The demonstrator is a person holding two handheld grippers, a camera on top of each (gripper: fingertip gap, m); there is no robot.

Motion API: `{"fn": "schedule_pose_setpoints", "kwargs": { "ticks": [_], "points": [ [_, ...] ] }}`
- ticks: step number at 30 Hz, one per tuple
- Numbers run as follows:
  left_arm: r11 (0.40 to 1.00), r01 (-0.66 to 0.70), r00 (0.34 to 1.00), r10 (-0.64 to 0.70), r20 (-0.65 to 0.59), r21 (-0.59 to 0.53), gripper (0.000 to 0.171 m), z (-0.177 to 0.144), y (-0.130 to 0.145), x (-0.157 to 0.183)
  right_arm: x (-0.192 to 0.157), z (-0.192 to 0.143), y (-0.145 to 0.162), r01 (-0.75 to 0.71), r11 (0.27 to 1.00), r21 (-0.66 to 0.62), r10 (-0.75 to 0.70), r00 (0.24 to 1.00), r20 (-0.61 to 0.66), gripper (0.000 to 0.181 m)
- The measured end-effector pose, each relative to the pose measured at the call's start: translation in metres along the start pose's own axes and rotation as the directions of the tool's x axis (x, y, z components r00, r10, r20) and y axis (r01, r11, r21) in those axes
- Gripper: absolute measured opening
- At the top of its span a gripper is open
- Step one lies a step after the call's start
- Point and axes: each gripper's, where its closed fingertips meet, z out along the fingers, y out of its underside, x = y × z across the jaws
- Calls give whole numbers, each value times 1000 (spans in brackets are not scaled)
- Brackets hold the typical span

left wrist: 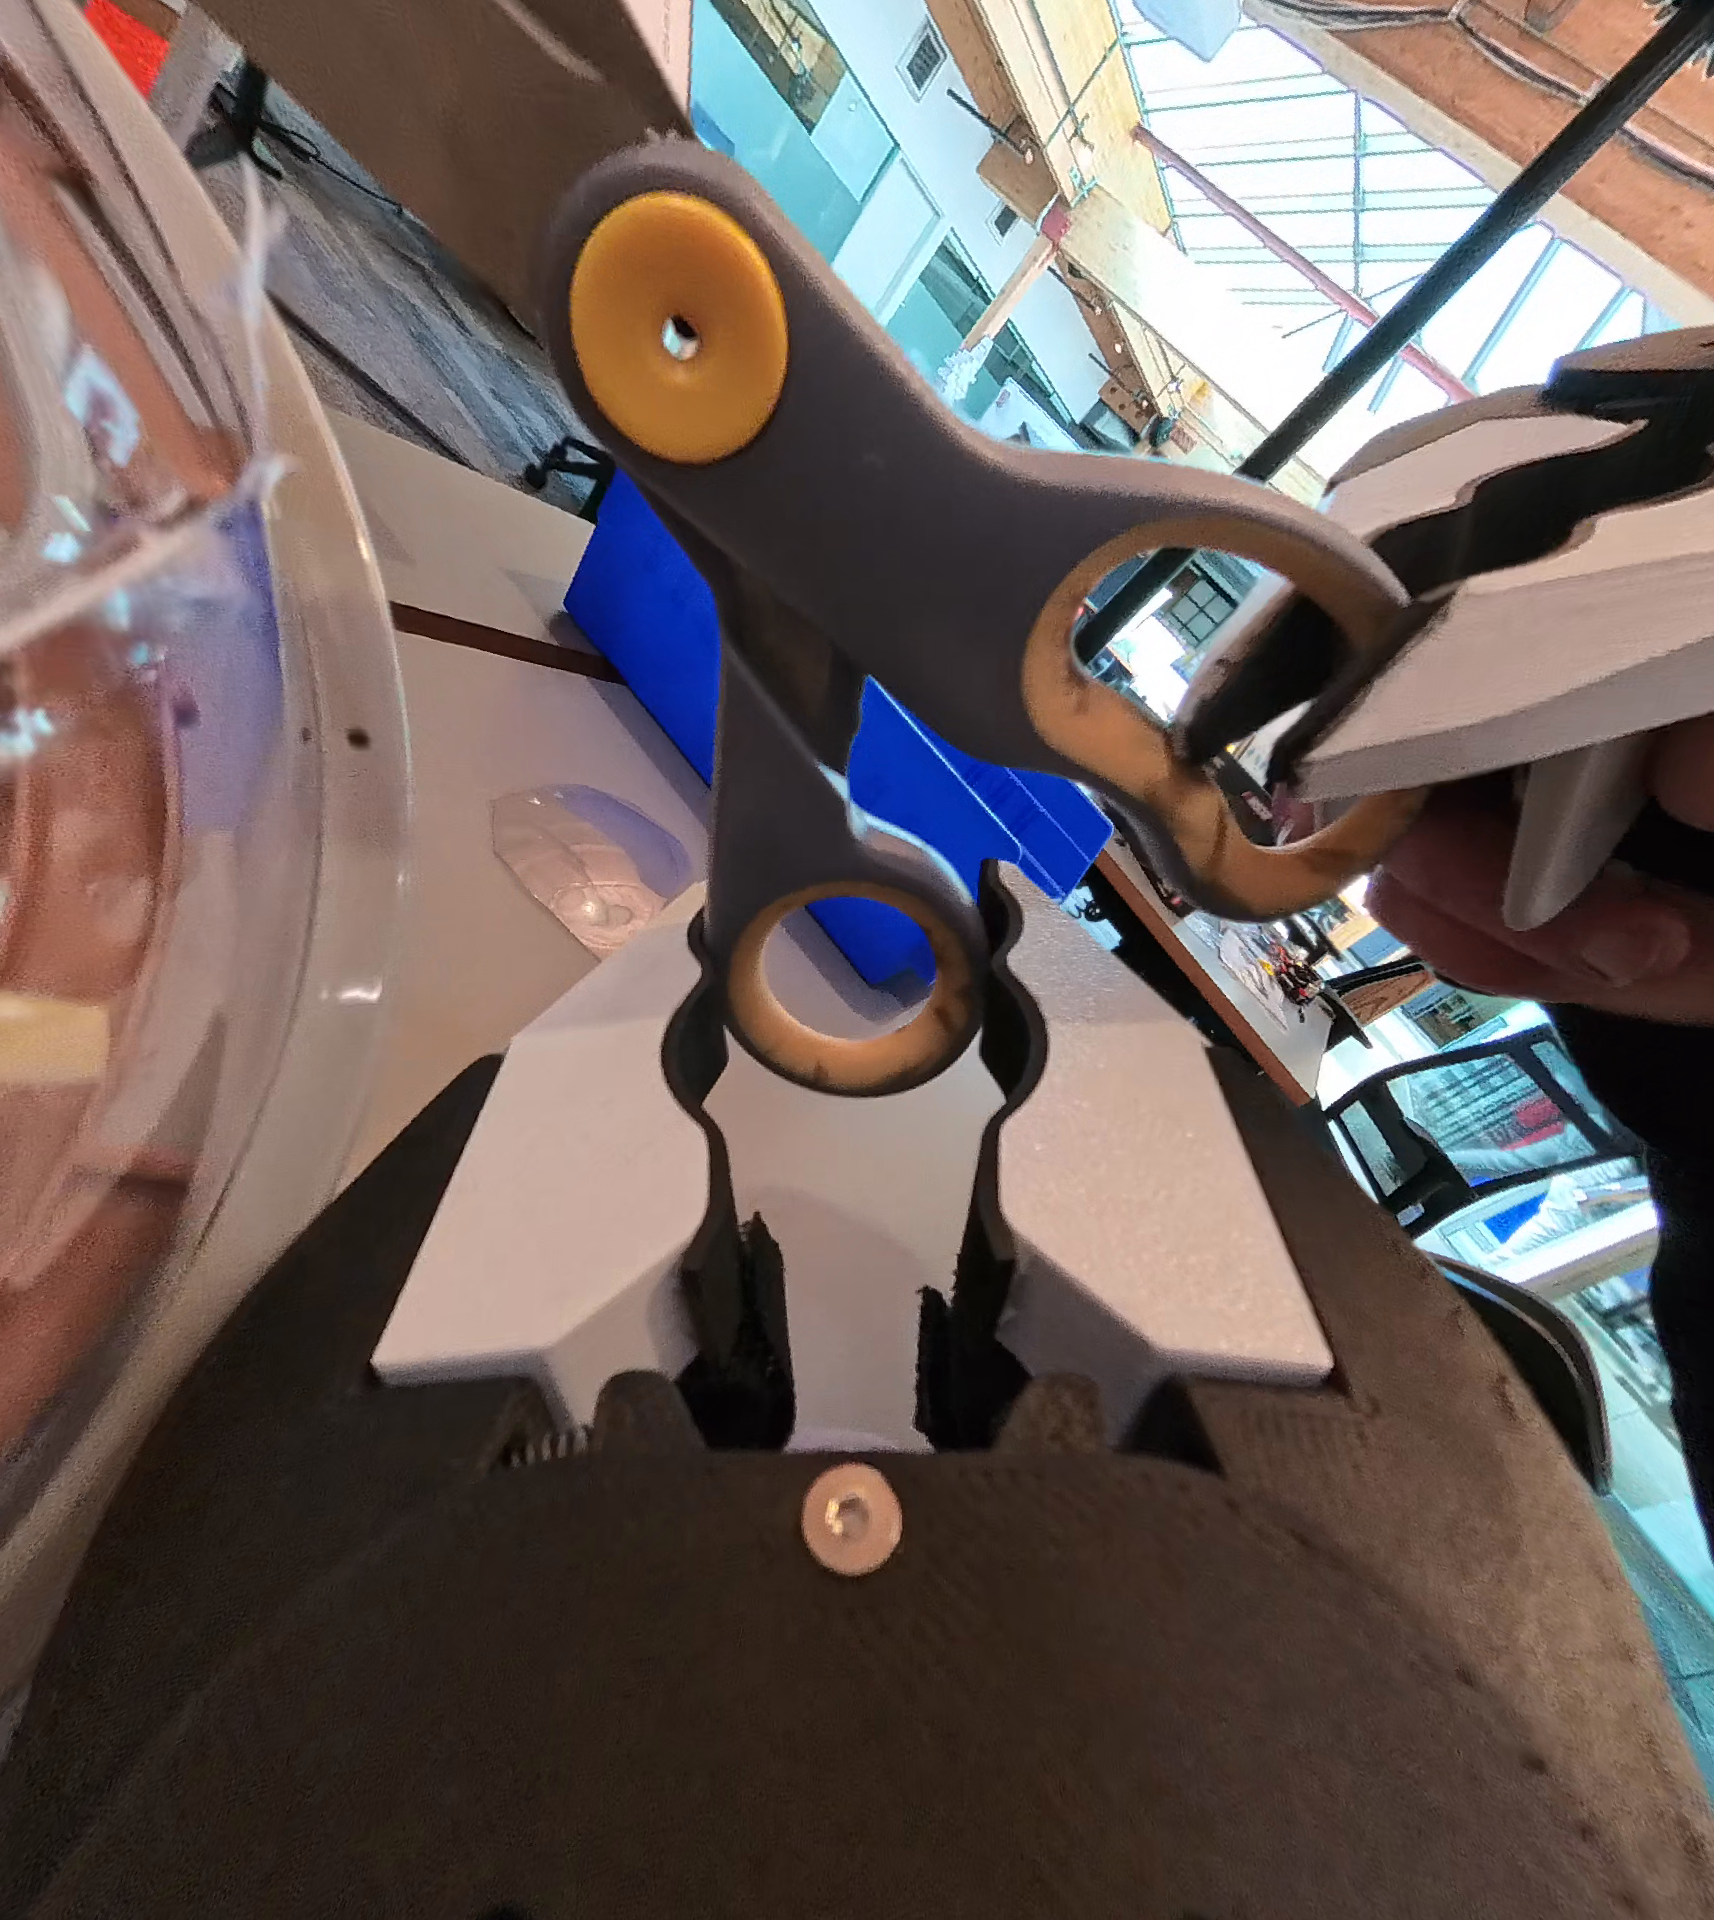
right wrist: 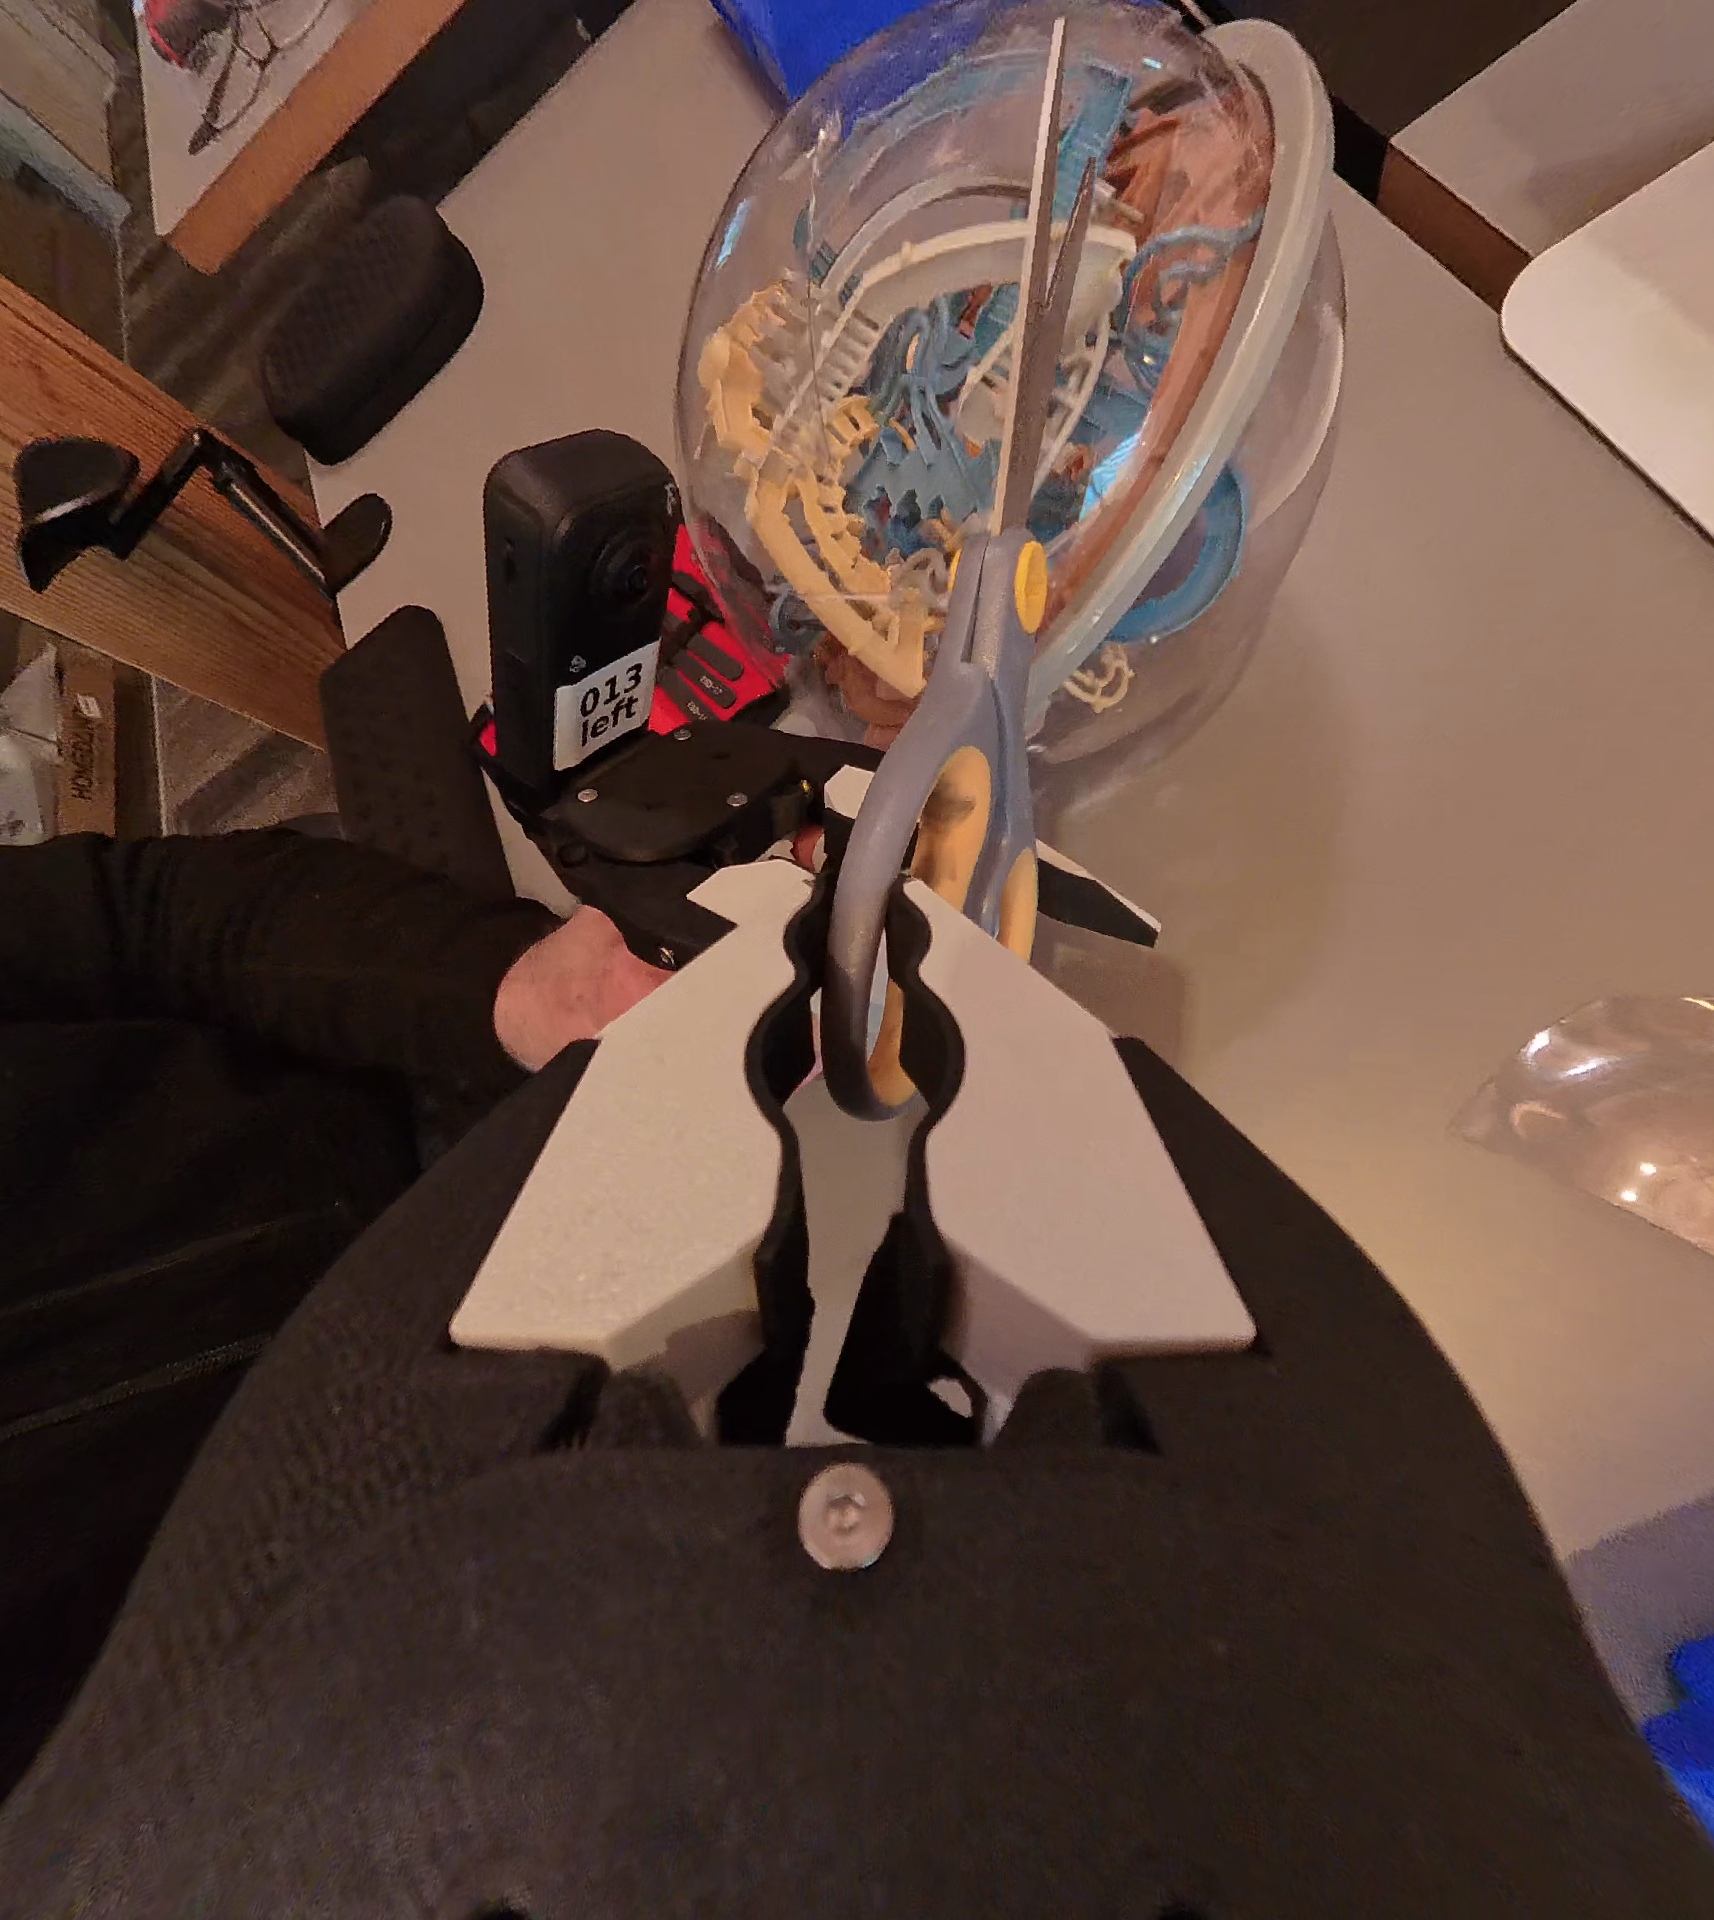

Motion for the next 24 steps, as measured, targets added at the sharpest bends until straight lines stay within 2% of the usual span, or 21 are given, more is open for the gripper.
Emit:
{"fn": "schedule_pose_setpoints", "kwargs": {
  "ticks": [6, 13, 18, 21, 23, 24],
  "points": [
    [1000, -20, 998, 19, -54, -18, 45, 5, 3, 7, 2, -1, -3, 22, 1000, 16, -22, 1000, -8, 6],
    [981, -183, 980, 177, -89, -69, 48, 10, 13, 34, -3, -18, -6, 56, 997, 53, -55, 998, -22, 5],
    [989, -145, 980, 142, -142, -9, 45, 6, 6, 41, -14, -20, -2, 108, 993, 47, -107, 994, -30, 5],
    [985, -165, 970, 171, -172, 46, 46, 3, -3, 51, -22, -25, -1, 160, 985, 67, -156, 986, -58, 5],
    [979, -188, 959, 201, -200, 83, 52, -1, -8, 61, -26, -32, -5, 171, 981, 92, -165, 984, -61, 5],
    [974, -214, 958, 225, -175, 78, 55, -1, -9, 62, -28, -34, -6, 175, 980, 93, -170, 984, -59, 5]
  ]
}}
